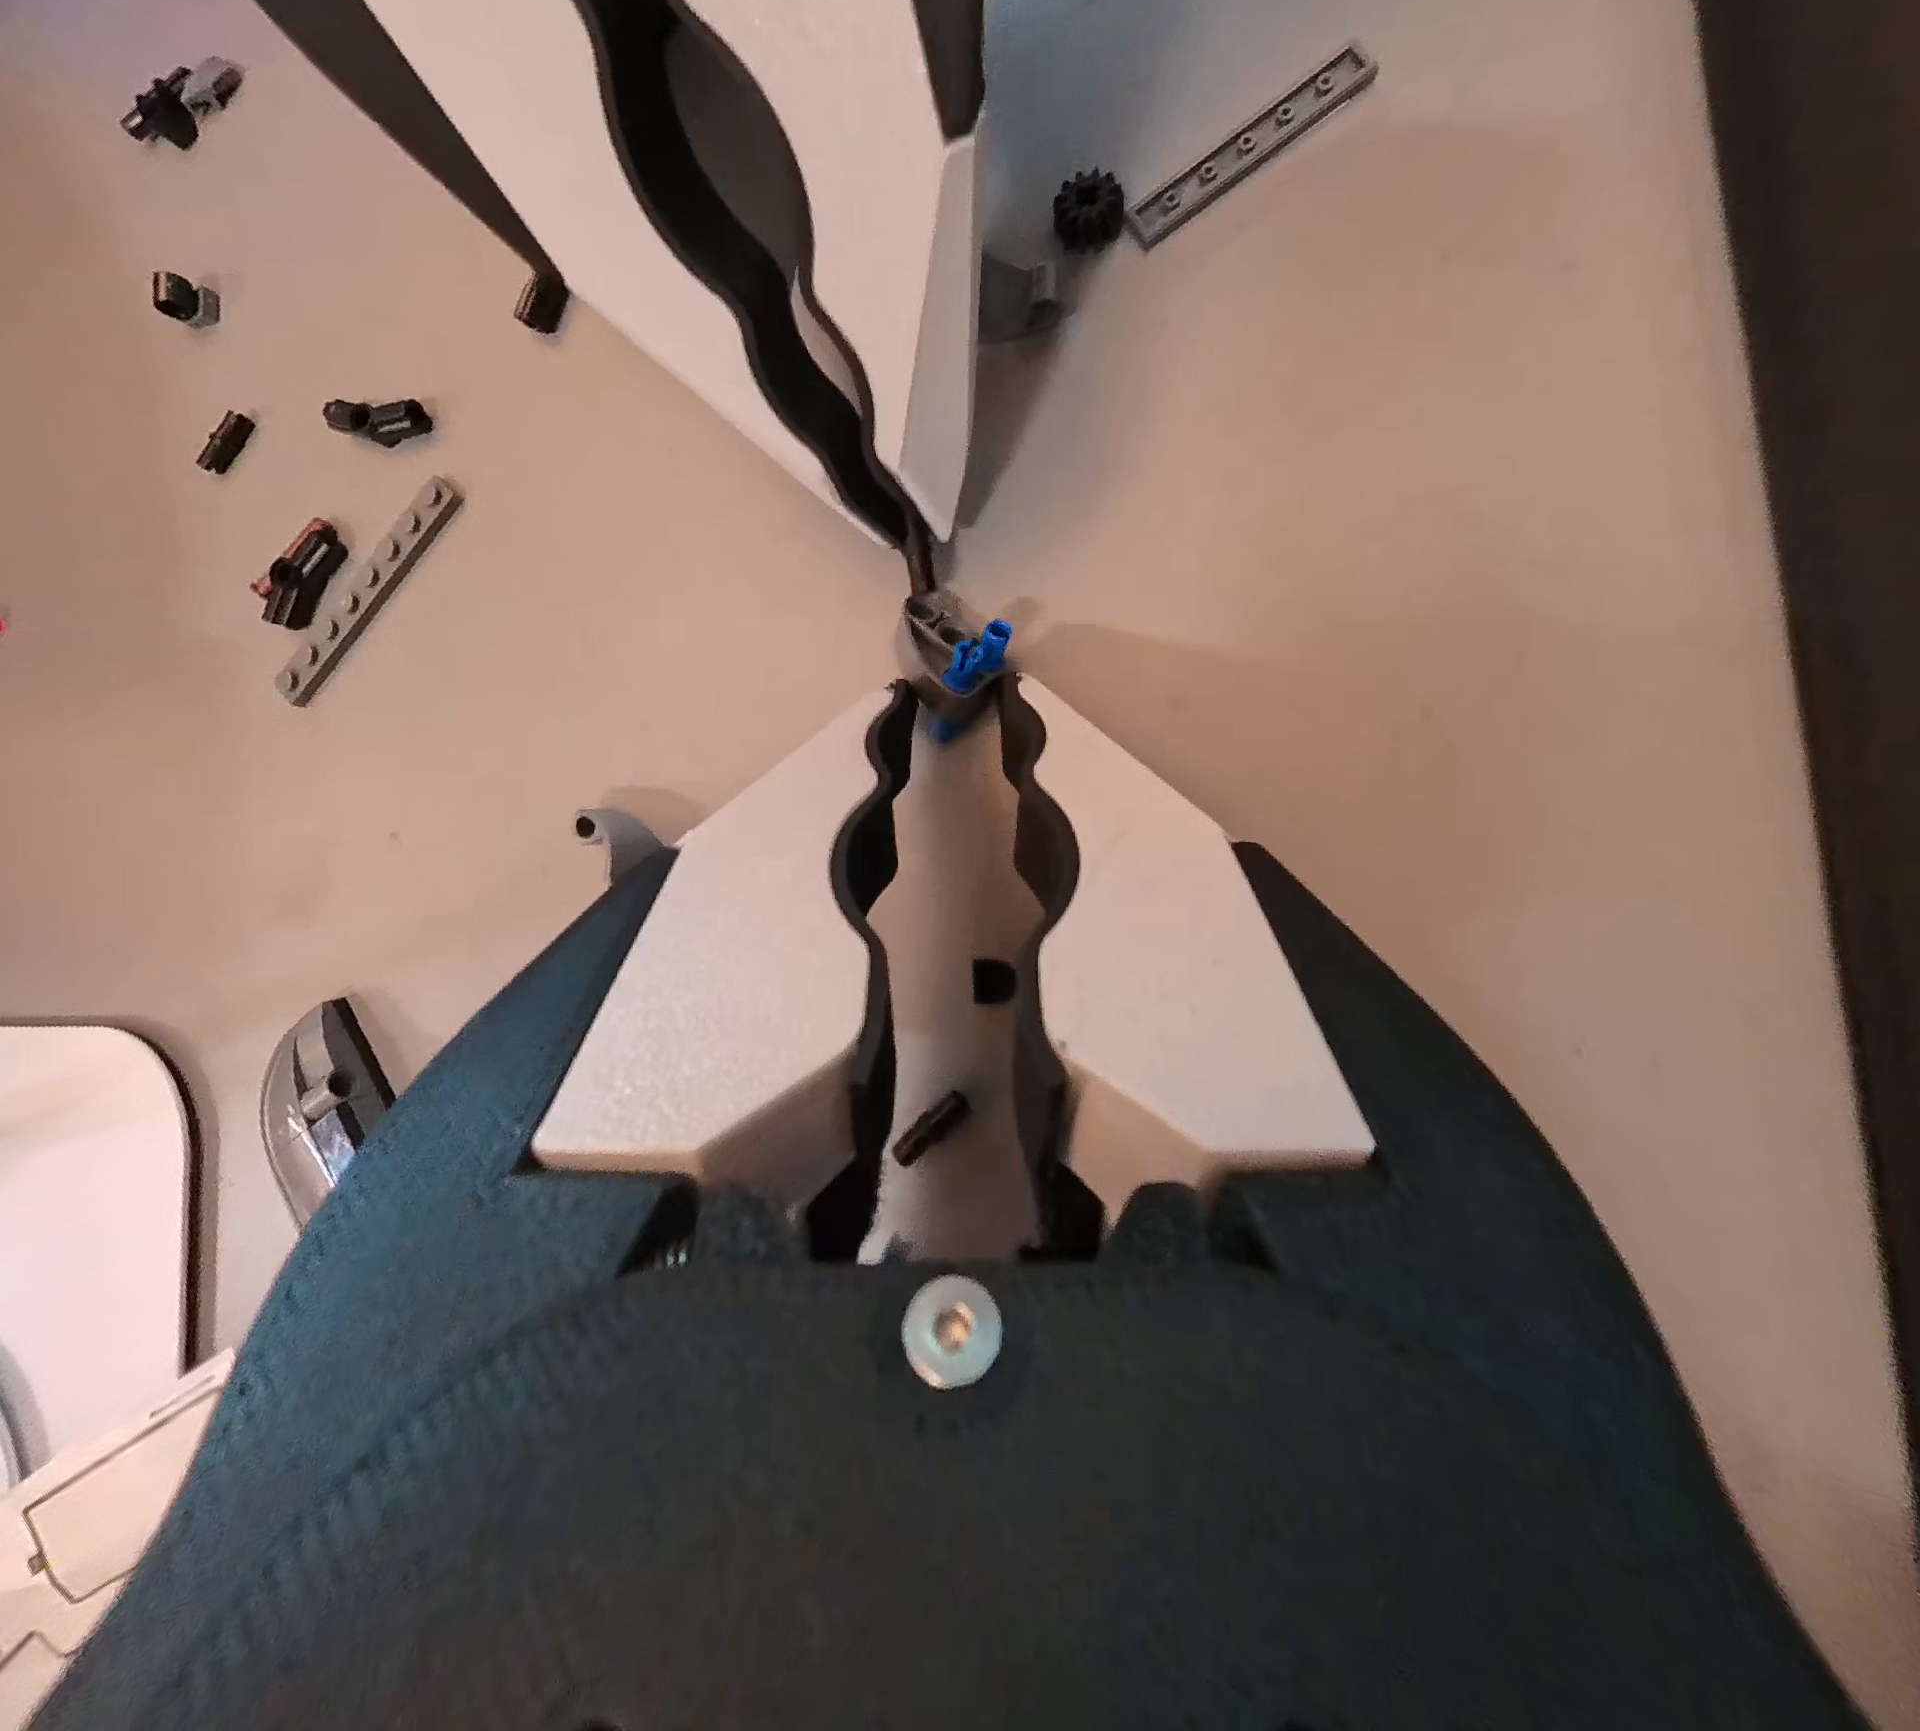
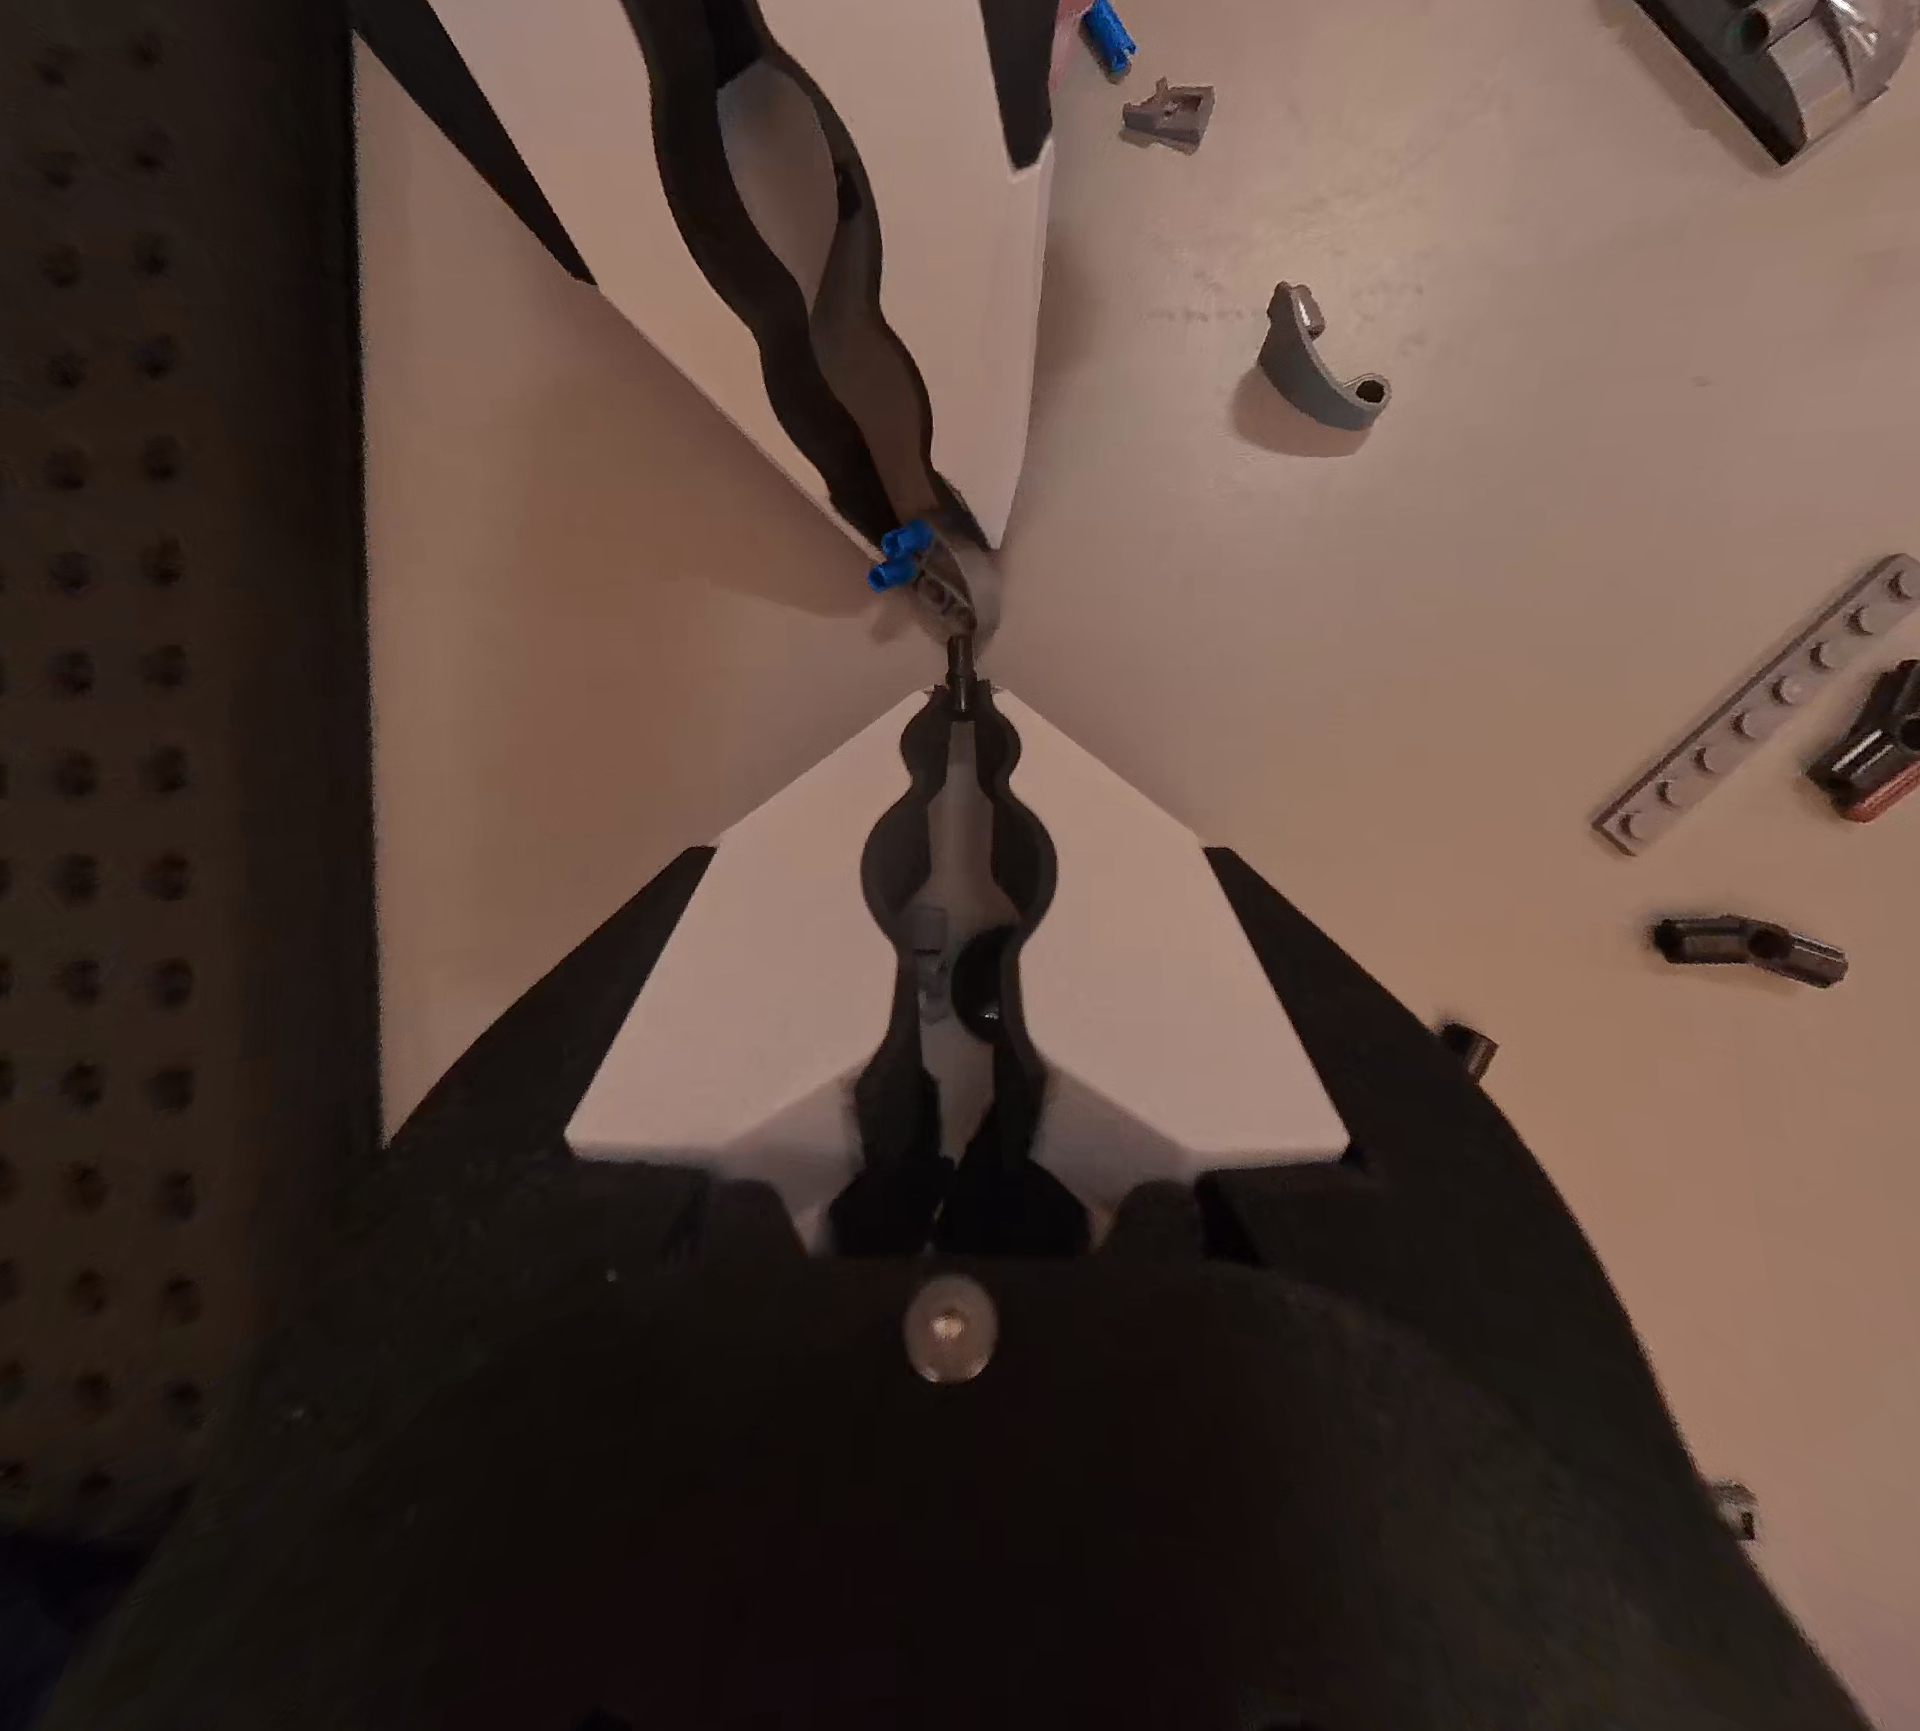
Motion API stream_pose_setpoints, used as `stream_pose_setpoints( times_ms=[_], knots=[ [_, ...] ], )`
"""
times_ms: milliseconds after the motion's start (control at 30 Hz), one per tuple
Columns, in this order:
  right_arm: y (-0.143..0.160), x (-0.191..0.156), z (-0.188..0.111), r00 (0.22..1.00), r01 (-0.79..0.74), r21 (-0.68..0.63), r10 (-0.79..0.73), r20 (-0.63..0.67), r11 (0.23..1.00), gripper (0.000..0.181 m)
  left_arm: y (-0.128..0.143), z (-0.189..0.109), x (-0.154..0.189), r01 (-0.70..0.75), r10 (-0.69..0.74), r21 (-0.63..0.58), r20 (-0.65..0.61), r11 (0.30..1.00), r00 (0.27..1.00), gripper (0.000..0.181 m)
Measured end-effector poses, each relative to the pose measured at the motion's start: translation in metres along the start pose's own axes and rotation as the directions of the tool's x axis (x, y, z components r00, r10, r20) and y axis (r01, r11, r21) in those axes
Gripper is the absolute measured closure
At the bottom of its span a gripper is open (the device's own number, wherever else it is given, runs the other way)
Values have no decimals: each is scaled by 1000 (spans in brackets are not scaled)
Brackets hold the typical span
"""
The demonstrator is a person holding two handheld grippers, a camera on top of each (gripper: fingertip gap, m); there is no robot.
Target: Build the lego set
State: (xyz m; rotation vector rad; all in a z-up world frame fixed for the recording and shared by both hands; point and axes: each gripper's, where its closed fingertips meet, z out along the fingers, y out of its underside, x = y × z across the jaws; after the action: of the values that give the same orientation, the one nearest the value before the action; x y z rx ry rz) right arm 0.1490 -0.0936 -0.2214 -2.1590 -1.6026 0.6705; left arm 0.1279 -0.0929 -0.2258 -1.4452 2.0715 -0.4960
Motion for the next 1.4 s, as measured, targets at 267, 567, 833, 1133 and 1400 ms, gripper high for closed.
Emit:
stream_pose_setpoints(
  times_ms=[267,567,833,1133,1400],
  knots=[
    [4,5,3,999,2,-35,-3,-37,999,178,-1,1,-3,11,-11,-6,24,1000,1000,167],
    [4,6,2,999,5,-36,-6,-49,999,179,2,-1,-8,22,-21,-7,41,1000,999,164],
    [1,5,1,998,10,-28,-12,-54,1000,178,2,1,-7,28,-28,-1,29,1000,999,168],
    [1,7,2,998,7,-32,-9,-61,999,178,-1,2,-6,3,-3,-3,43,1000,999,169],
    [3,10,3,996,5,-47,-9,-83,999,179,-6,1,-7,-11,9,16,66,1000,998,169]
  ],
)
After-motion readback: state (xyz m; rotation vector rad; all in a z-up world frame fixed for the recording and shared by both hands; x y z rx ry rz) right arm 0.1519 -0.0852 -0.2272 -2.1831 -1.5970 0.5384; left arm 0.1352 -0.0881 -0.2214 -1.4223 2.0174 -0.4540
